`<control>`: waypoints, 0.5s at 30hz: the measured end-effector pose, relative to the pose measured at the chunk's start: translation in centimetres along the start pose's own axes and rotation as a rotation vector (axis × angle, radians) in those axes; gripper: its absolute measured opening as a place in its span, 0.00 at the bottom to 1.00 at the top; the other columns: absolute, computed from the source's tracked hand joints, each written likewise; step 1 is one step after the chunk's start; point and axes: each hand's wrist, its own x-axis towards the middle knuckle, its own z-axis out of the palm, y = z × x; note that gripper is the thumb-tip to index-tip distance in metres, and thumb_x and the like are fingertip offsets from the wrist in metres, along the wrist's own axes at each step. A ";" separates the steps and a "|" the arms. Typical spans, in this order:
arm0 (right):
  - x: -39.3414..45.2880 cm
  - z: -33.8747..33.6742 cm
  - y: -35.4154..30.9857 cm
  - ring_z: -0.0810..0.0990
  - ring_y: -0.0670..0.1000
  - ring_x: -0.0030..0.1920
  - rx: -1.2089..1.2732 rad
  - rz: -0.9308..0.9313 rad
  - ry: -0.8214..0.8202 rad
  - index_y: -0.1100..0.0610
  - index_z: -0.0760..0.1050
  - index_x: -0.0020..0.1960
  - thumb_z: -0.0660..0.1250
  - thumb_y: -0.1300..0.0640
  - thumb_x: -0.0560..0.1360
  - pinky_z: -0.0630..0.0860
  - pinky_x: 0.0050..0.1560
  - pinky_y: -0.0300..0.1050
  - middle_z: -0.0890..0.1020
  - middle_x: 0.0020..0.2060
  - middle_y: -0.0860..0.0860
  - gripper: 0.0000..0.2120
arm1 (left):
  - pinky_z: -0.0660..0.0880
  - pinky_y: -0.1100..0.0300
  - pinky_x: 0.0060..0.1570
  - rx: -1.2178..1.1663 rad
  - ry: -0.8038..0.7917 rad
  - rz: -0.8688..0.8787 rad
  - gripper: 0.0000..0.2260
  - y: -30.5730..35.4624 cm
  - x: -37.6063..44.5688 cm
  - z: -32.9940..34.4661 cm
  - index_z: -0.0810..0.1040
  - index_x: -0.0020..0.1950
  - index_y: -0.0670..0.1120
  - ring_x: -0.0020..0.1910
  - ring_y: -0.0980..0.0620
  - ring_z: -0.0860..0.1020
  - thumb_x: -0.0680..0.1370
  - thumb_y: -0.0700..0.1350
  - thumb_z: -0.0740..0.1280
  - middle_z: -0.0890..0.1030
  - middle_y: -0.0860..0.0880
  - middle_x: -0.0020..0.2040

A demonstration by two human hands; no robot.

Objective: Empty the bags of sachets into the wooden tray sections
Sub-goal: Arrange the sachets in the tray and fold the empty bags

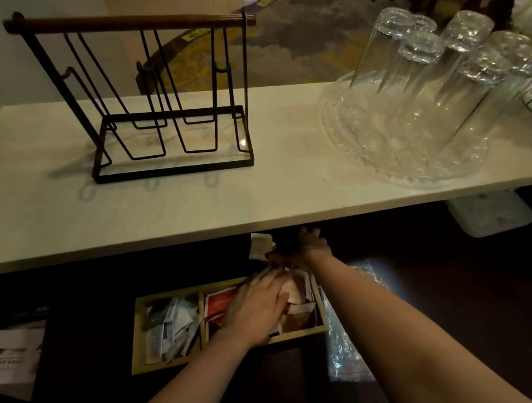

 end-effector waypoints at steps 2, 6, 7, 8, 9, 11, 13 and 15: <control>-0.1 0.1 -0.7 0.62 0.63 0.70 -0.003 0.009 -0.008 0.58 0.50 0.76 0.66 0.30 0.65 0.69 0.63 0.54 0.57 0.73 0.60 0.52 | 0.55 0.55 0.72 0.047 0.001 0.009 0.21 -0.2 -0.5 0.3 0.60 0.74 0.53 0.76 0.54 0.53 0.80 0.53 0.52 0.58 0.54 0.77; -0.7 0.3 -2.2 0.59 0.62 0.71 -0.052 -0.034 0.012 0.51 0.52 0.75 0.67 0.35 0.69 0.69 0.61 0.57 0.55 0.74 0.59 0.43 | 0.58 0.55 0.72 0.080 0.012 0.014 0.22 -0.3 -0.7 0.4 0.60 0.74 0.51 0.75 0.53 0.55 0.80 0.53 0.52 0.59 0.53 0.76; -0.7 0.5 -2.6 0.59 0.62 0.71 -0.058 -0.056 0.018 0.50 0.54 0.74 0.66 0.38 0.71 0.69 0.61 0.58 0.57 0.73 0.58 0.38 | 0.59 0.55 0.72 0.077 0.028 0.017 0.22 -0.3 -0.8 0.5 0.60 0.74 0.51 0.75 0.53 0.56 0.80 0.53 0.53 0.61 0.53 0.76; -0.6 0.9 -3.1 0.60 0.61 0.70 -0.059 -0.087 0.034 0.48 0.57 0.73 0.65 0.41 0.74 0.69 0.60 0.59 0.58 0.71 0.58 0.32 | 0.60 0.55 0.72 0.071 0.036 0.019 0.22 -0.2 -0.9 0.6 0.61 0.74 0.51 0.75 0.53 0.57 0.80 0.53 0.54 0.61 0.53 0.75; -0.7 1.1 -3.5 0.60 0.61 0.69 -0.057 -0.113 0.047 0.46 0.58 0.72 0.62 0.45 0.76 0.68 0.60 0.60 0.59 0.71 0.58 0.27 | 0.59 0.55 0.72 0.069 0.032 0.022 0.22 -0.3 -1.1 0.8 0.61 0.74 0.50 0.75 0.53 0.56 0.80 0.53 0.54 0.61 0.53 0.76; -0.6 1.5 -3.8 0.60 0.63 0.69 -0.046 -0.165 0.020 0.44 0.56 0.73 0.58 0.50 0.78 0.68 0.62 0.61 0.58 0.71 0.60 0.24 | 0.58 0.56 0.72 0.077 0.019 0.023 0.23 -0.6 -1.5 1.2 0.60 0.74 0.50 0.76 0.54 0.55 0.79 0.54 0.55 0.60 0.53 0.76; -0.4 1.4 -3.7 0.59 0.65 0.70 -0.024 -0.204 -0.051 0.45 0.54 0.74 0.60 0.53 0.78 0.68 0.65 0.62 0.56 0.72 0.62 0.27 | 0.60 0.55 0.72 0.099 0.016 0.029 0.25 -1.0 -1.6 1.5 0.59 0.74 0.50 0.76 0.54 0.54 0.78 0.55 0.54 0.60 0.52 0.76; -0.3 1.3 -3.5 0.61 0.66 0.69 -0.028 -0.229 -0.070 0.46 0.55 0.75 0.59 0.55 0.78 0.67 0.66 0.60 0.58 0.72 0.63 0.27 | 0.57 0.55 0.73 0.117 0.020 0.054 0.26 -1.1 -1.6 1.5 0.59 0.74 0.50 0.76 0.54 0.53 0.77 0.57 0.51 0.60 0.52 0.77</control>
